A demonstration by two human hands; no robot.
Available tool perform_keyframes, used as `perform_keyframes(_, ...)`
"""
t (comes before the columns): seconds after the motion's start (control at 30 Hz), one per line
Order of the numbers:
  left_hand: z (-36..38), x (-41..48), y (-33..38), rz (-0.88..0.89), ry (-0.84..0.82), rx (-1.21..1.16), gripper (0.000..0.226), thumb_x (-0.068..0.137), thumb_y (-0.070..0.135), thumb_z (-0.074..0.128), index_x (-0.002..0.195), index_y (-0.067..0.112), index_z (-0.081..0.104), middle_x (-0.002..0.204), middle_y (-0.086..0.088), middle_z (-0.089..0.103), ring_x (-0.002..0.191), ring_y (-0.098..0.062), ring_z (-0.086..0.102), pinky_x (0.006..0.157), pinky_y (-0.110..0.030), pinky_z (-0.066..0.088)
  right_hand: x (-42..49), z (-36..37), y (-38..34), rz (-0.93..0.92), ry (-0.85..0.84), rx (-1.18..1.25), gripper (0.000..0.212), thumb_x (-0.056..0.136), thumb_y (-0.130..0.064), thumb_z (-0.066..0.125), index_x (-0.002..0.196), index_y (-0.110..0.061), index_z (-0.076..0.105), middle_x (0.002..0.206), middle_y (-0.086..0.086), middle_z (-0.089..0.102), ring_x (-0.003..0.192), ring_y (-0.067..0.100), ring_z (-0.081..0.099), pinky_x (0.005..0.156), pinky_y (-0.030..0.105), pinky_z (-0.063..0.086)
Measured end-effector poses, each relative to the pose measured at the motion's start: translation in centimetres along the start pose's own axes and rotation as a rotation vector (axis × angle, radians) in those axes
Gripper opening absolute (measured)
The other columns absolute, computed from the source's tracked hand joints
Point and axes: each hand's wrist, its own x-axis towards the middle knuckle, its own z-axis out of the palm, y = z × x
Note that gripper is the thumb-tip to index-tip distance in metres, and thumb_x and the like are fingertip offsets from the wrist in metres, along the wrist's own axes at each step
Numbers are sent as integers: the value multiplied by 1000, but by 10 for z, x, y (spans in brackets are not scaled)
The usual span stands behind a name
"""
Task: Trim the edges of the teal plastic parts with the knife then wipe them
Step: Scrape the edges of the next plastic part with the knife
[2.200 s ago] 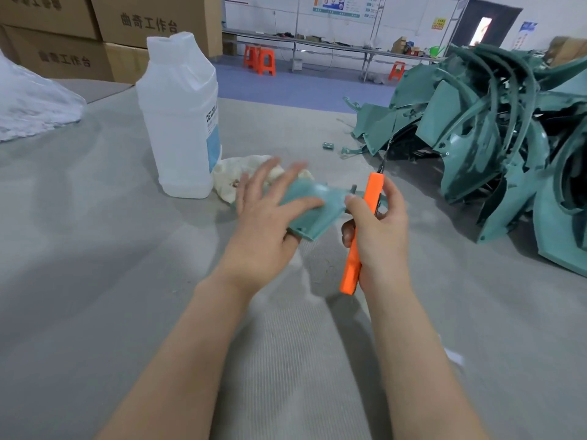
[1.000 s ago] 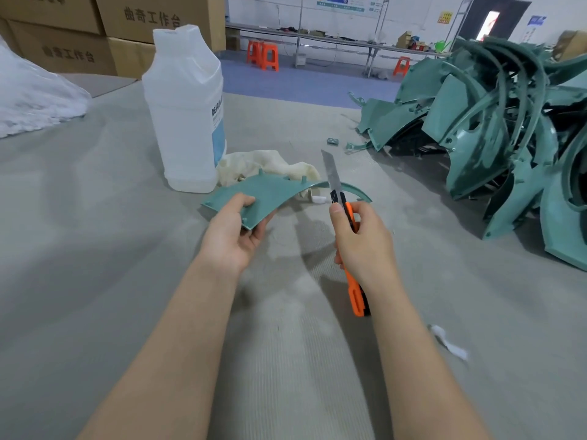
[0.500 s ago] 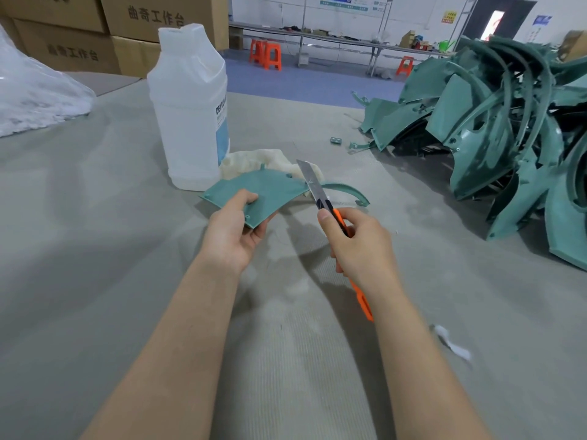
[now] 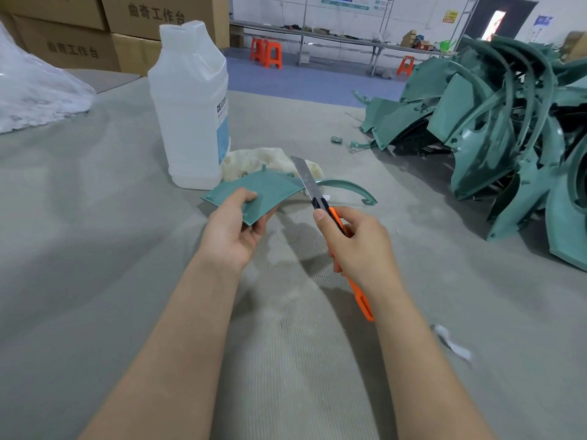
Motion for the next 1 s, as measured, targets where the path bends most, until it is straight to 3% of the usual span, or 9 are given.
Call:
perform_keyframes(0.17,-1,-1,1,-12,-18,-28,15,89,2,52,100,9,59,68,-7,72,62,-21,72,39,-12,44,1,0,0,1,-1,8,23,91,-47,57,84,-27,67,61,14,53,55,31,49,62,49,52)
perform_keyframes(0.3,0,2,-4,-16,9,27,12,89,4,56,100,9,59,90,-10,70,70,-18,70,42,-15,47,-1,8,-1,-37,-79,1,18,90,-43,61,91,-29,71,50,-7,48,50,15,48,59,47,53)
perform_keyframes(0.37,1,3,-6,-21,25,35,8,90,9,59,98,10,60,91,-8,69,65,-13,68,44,-16,49,-5,15,-6,-90,-150,-10,20,89,-45,61,95,-29,71,52,-6,52,52,17,51,57,45,53)
perform_keyframes(0.43,1,5,-6,-8,31,1,14,91,15,60,104,9,62,96,-7,69,74,-13,67,50,-18,53,-8,20,-8,-139,-190,-15,20,89,-45,61,96,-29,71,57,2,57,56,24,55,56,46,53)
perform_keyframes(0.6,0,2,0,-33,-19,-50,16,89,4,55,104,7,58,92,-12,69,65,-19,72,41,-14,47,0,8,0,-66,-1,-9,19,91,-46,58,90,-30,67,51,-5,53,53,19,54,60,46,53)
perform_keyframes(0.7,0,0,0,-38,-43,-53,20,90,3,53,108,7,57,94,-12,69,67,-20,73,41,-13,45,4,0,4,-33,89,-22,26,92,-47,56,88,-22,65,61,9,59,57,30,57,62,47,52)
perform_keyframes(1.0,0,-1,2,-66,-47,-114,34,91,3,49,125,4,53,91,-13,69,64,-20,72,42,-12,47,2,5,3,-68,48,-34,15,92,-45,57,87,-32,65,56,0,55,60,26,59,61,47,53)
